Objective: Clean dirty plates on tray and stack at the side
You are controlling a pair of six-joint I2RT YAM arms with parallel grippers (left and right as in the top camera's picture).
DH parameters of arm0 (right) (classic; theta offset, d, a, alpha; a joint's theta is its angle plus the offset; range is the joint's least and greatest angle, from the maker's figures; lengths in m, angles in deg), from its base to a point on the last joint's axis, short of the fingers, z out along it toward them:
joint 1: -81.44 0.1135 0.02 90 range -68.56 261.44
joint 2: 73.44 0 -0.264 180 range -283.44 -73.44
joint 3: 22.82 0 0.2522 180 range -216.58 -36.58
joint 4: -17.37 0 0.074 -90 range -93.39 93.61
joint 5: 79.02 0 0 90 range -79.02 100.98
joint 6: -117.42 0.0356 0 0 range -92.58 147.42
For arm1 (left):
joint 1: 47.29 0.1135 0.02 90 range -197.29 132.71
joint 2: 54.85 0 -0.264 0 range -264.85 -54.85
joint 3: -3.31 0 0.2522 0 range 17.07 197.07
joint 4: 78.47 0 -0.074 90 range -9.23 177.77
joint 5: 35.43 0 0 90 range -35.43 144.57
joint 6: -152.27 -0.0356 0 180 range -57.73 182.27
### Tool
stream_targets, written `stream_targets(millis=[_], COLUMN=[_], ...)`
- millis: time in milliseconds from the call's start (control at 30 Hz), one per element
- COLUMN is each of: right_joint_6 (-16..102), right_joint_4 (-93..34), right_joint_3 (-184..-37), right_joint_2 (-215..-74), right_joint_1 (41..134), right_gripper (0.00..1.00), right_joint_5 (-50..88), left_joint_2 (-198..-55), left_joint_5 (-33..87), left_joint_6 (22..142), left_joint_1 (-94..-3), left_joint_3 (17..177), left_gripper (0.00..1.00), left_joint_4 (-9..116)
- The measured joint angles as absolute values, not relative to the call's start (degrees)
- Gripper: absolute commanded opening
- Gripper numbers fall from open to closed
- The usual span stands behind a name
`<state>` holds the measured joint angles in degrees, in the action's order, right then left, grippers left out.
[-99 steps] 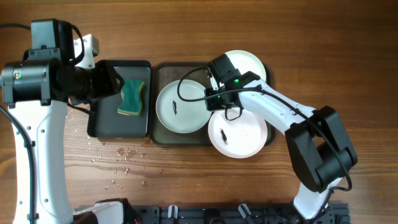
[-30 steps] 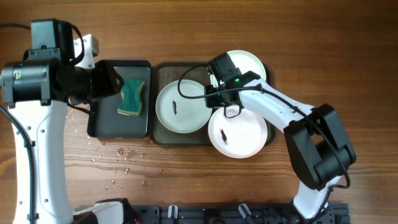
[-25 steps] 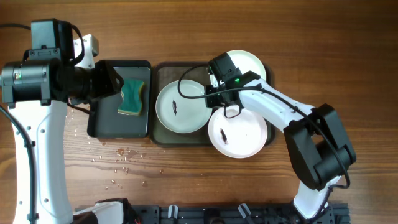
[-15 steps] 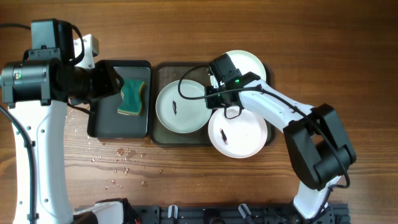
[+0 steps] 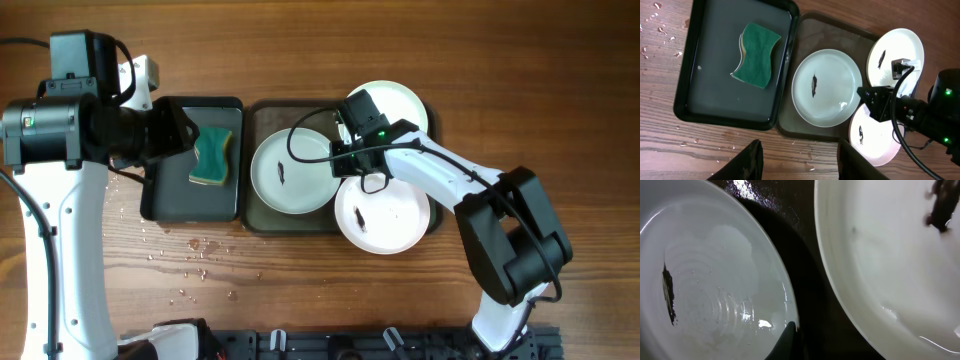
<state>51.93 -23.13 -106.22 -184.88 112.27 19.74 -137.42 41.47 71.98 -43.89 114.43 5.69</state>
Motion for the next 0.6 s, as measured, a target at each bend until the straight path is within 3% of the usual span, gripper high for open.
stream_targets(millis=[233, 600], right_joint_6=[52.3, 52.3], right_joint_4=[-22.8, -22.4], right_joint_3=[-106.1, -106.1], right_joint_2=[-184.9, -184.9], right_joint_1=[112.3, 112.3], right_gripper=[0.04, 0.04], right_joint_5=[19.7, 19.7], left_joint_2=[-137.5, -144.3], left_joint_5=[43.7, 45.5], left_joint_6=[72.0, 72.0], left_joint_1=[-43.9, -43.9], left_joint_3=[114.4, 111.4], left_gripper=[0.41, 0.75], left_joint_4=[5.7, 8.1])
